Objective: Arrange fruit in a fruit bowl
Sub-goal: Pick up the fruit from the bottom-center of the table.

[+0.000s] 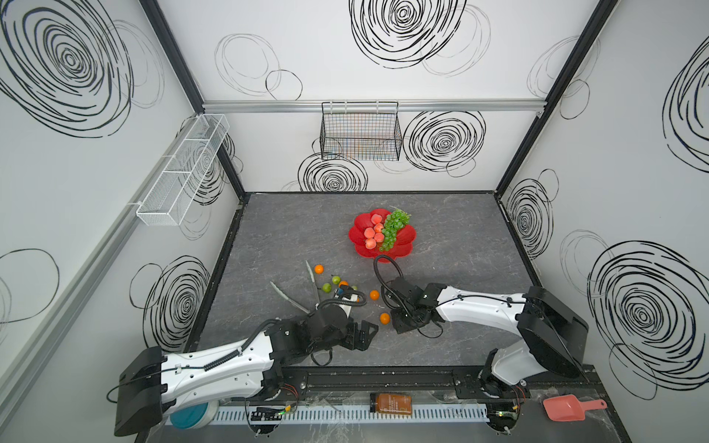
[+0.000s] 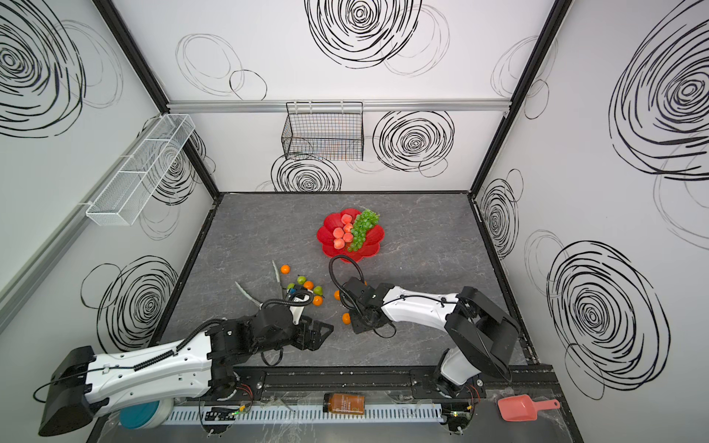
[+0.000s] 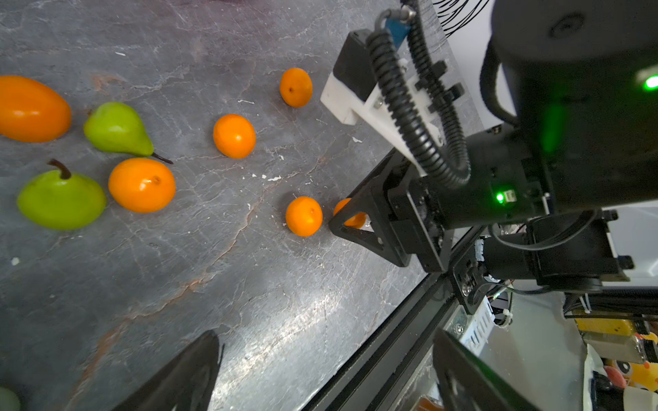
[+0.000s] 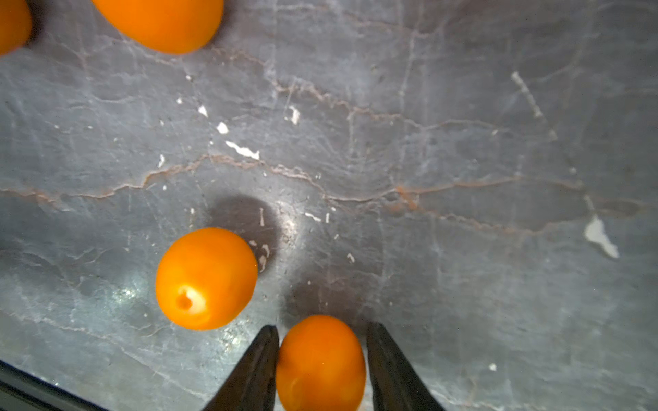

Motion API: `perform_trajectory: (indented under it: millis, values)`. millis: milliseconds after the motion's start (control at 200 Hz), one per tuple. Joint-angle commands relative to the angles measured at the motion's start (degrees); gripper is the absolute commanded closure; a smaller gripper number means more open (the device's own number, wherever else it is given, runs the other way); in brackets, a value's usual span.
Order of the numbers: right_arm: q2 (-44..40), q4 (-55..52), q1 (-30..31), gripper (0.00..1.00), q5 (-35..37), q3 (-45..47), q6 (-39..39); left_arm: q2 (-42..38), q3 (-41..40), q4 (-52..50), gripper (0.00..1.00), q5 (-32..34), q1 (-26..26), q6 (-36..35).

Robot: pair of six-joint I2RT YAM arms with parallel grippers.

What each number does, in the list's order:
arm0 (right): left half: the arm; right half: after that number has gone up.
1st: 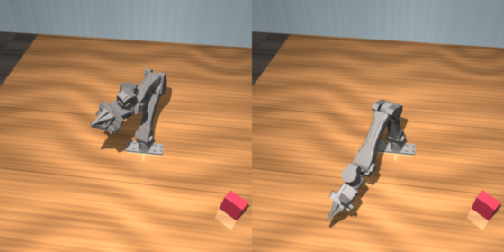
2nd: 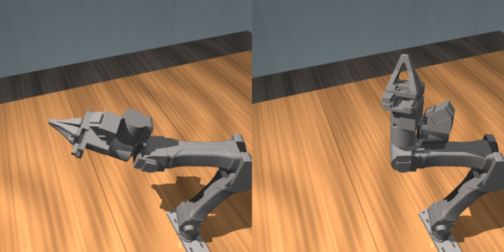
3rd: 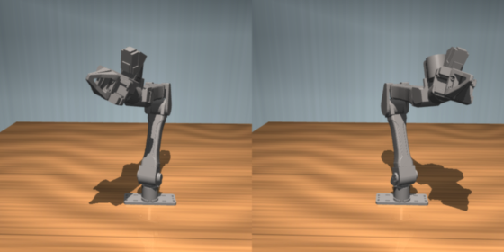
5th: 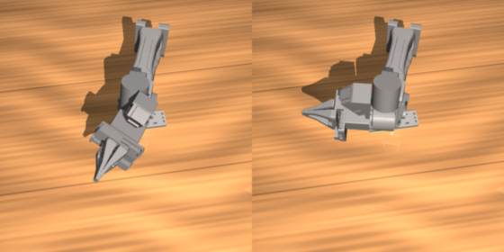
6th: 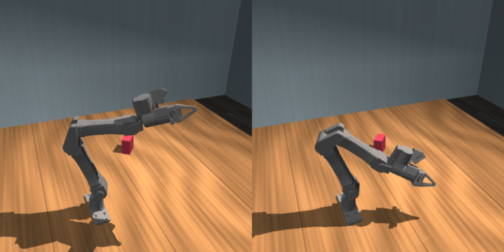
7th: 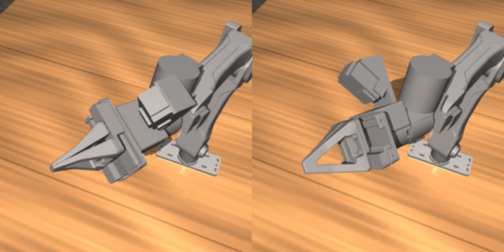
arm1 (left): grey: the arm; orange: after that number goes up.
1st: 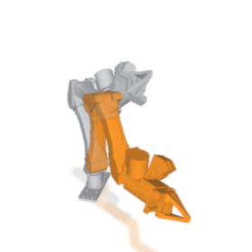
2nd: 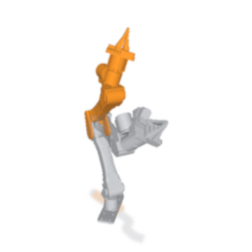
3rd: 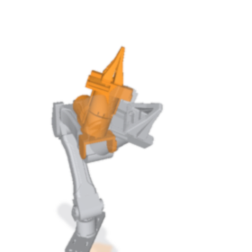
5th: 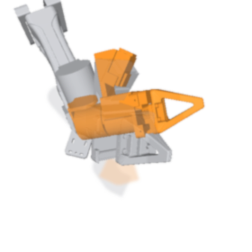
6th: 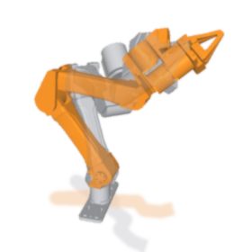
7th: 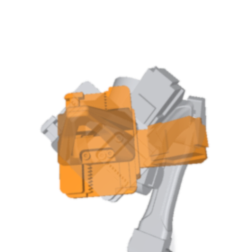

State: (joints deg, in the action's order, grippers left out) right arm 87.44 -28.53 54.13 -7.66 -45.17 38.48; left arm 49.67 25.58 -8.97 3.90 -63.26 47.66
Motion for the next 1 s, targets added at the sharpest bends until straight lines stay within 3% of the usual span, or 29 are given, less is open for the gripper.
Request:
perform_trajectory:
  millis: [0, 190, 575, 996]
  values:
    - [0.37, -1.47, 0.54, 0.56, 1.68, -0.98, 0.93, -0.97, -0.71, 1.94, 0.04, 0.41, 0.40, 0.70]
    - [-1.18, -3.15, 0.64, 0.62, 2.91, -2.12, 1.32, -1.50, -0.06, 1.61, 0.04, 0.49, 0.77, 0.29]
    - [-6.53, -6.03, -0.66, 0.63, 4.47, -3.95, 0.54, -2.64, 1.47, 1.52, 0.04, -1.63, 4.59, -1.03]
    - [-10.40, -8.26, -12.88, 0.63, 1.94, -9.01, -6.39, -1.05, 6.49, -0.25, 0.04, -8.84, 15.26, -8.16]
